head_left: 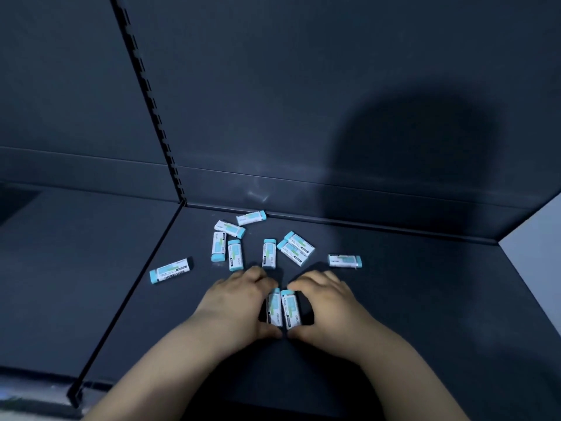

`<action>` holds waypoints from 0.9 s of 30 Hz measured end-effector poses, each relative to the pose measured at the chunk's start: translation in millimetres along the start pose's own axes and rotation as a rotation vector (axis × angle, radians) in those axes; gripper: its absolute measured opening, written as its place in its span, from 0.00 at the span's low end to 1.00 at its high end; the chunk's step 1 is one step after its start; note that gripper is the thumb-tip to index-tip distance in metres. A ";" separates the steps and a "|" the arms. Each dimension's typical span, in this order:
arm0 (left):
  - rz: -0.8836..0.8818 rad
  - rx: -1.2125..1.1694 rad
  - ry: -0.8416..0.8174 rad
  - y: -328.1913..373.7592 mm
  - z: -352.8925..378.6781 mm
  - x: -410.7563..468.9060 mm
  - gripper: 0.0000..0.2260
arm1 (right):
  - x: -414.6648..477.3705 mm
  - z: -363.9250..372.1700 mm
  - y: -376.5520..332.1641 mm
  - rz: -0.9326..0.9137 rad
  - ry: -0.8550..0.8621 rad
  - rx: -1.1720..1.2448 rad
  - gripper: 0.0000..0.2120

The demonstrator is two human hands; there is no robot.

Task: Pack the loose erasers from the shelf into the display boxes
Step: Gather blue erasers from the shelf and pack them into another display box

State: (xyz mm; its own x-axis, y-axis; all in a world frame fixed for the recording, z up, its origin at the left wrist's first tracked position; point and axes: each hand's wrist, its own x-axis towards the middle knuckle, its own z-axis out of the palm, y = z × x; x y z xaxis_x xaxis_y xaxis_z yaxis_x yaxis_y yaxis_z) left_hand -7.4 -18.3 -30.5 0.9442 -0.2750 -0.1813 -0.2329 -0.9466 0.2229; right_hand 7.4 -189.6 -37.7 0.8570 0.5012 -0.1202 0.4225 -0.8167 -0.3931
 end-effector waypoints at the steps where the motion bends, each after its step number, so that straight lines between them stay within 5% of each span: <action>1: 0.003 -0.006 0.021 0.1 0.2 -0.6 0.34 | 1.5 -0.1 -0.5 0.002 0.005 0.010 0.28; 14: 0.064 -0.022 0.255 -46.4 -7.3 -26.9 0.33 | 9.0 14.8 -40.8 0.032 0.183 0.099 0.30; 27: 0.199 0.025 0.152 -173.4 -30.8 -69.5 0.34 | 49.6 62.7 -156.3 0.172 0.288 0.102 0.32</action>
State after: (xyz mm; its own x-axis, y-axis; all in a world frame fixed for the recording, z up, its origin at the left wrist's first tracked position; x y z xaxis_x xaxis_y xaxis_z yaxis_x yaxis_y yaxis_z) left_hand -25.4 170.1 -27.1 0.9031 -0.4293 0.0107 -0.4214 -0.8810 0.2153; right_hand -34.6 -19.2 -39.4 0.9673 0.2454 0.0635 0.2452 -0.8420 -0.4806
